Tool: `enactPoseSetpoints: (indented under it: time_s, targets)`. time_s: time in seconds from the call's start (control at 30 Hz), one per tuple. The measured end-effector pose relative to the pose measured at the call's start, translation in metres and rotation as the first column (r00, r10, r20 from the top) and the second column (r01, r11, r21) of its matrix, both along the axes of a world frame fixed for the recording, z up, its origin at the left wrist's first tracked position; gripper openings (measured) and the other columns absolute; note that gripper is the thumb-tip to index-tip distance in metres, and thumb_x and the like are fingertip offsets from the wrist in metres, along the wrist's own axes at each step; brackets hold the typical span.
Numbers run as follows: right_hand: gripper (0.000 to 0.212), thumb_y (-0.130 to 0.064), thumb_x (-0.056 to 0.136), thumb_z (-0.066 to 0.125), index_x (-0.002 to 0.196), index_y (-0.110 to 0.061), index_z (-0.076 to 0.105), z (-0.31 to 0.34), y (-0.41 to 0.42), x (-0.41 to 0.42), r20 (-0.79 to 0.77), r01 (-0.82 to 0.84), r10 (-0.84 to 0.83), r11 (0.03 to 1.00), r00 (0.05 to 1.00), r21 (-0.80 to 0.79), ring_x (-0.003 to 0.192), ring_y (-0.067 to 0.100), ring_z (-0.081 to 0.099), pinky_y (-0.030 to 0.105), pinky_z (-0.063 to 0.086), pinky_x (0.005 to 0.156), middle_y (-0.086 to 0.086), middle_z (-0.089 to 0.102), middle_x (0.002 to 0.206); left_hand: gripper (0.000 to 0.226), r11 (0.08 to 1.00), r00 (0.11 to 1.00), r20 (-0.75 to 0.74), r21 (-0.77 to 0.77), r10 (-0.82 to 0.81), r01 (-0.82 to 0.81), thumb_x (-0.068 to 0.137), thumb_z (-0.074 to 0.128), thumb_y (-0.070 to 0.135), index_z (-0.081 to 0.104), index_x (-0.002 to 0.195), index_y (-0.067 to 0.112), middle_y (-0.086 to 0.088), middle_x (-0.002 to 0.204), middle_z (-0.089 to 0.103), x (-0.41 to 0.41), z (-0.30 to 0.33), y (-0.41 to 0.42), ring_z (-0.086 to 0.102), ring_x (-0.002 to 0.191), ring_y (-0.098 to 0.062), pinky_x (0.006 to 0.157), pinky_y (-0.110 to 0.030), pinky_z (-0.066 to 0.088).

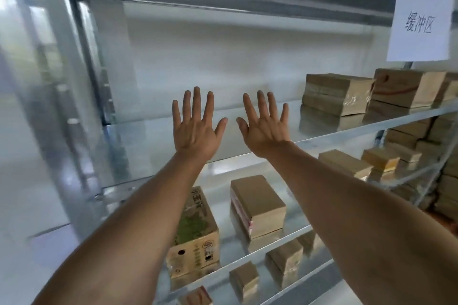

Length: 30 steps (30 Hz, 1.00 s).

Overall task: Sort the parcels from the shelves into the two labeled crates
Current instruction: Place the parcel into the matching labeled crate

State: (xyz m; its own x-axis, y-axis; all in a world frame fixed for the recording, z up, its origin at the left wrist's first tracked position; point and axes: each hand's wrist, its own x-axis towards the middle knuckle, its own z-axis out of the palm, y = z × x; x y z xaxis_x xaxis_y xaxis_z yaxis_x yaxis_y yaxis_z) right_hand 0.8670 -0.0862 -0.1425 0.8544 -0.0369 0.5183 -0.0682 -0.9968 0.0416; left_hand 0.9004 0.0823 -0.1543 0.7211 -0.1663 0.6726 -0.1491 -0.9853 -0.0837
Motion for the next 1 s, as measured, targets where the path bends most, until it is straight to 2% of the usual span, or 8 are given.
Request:
enactPoseSetpoints:
  time_s: [0.2,0.37,0.6,0.73,0.87,1.0]
  targets:
    - [0.064,-0.057,0.103,0.005,0.159,-0.031,-0.015,0.012,-0.081,0.055,0.032,-0.017,0.016,1.000,0.999,0.026,0.153,0.031,-0.017,0.059,-0.007,0.121,0.006,-0.014,0.168,0.076,1.000,1.000,0.006,0.017,-0.016,0.016,0.098,0.006,0.066,-0.006,0.160,0.026,-0.009,0.168,-0.011,0.052,0.010,-0.082,-0.009,0.155,-0.029,0.123,-0.053,-0.005]
    - [0.064,-0.056,0.103,0.005,0.159,-0.030,-0.013,0.011,-0.158,0.092,0.074,-0.062,0.059,0.997,0.996,0.039,0.153,0.032,-0.016,0.060,-0.006,0.120,0.007,-0.012,0.168,0.078,0.999,1.000,0.012,0.041,0.024,-0.025,0.092,-0.005,0.066,-0.008,0.159,0.027,-0.009,0.168,-0.012,0.076,0.011,-0.156,-0.010,0.155,-0.029,0.123,-0.052,-0.007]
    - [0.064,-0.055,0.104,0.007,0.160,-0.029,-0.009,0.016,-0.293,0.143,0.115,-0.173,0.169,0.984,0.979,0.029,0.154,0.032,-0.013,0.063,-0.003,0.120,0.008,-0.009,0.168,0.073,0.983,0.984,0.017,0.033,0.179,-0.179,0.098,0.003,0.065,-0.007,0.160,0.026,-0.008,0.168,-0.010,0.112,0.012,-0.280,-0.007,0.155,-0.029,0.123,-0.054,-0.004]
    - [0.063,-0.053,0.104,0.011,0.160,-0.028,-0.001,0.034,-0.378,0.164,0.153,-0.224,0.217,0.974,0.964,0.026,0.154,0.033,-0.007,0.065,-0.003,0.119,0.010,0.001,0.168,0.072,0.973,0.973,-0.006,-0.014,0.231,-0.231,0.099,0.004,0.064,-0.006,0.160,0.027,-0.007,0.168,-0.008,0.125,0.020,-0.367,-0.006,0.155,-0.029,0.123,-0.054,-0.003]
    - [0.062,-0.052,0.103,0.012,0.159,-0.026,0.010,0.050,-0.455,0.181,0.143,-0.204,0.195,0.978,0.970,0.052,0.152,0.040,0.002,0.067,0.000,0.118,0.011,0.016,0.164,0.070,0.965,0.966,-0.059,-0.069,0.251,-0.254,0.099,0.002,0.063,-0.009,0.159,0.027,-0.005,0.168,-0.009,0.134,0.034,-0.442,-0.006,0.155,-0.027,0.123,-0.054,-0.004]
    - [0.059,-0.052,0.103,0.016,0.156,-0.027,0.018,0.051,-0.504,0.192,0.131,-0.192,0.169,0.964,0.977,0.185,0.150,0.045,0.000,0.069,0.005,0.116,0.011,0.018,0.162,0.071,0.945,0.964,-0.162,-0.217,0.213,-0.245,0.099,0.001,0.064,-0.009,0.159,0.027,-0.004,0.168,-0.008,0.139,0.049,-0.492,-0.006,0.155,-0.025,0.123,-0.053,-0.007]
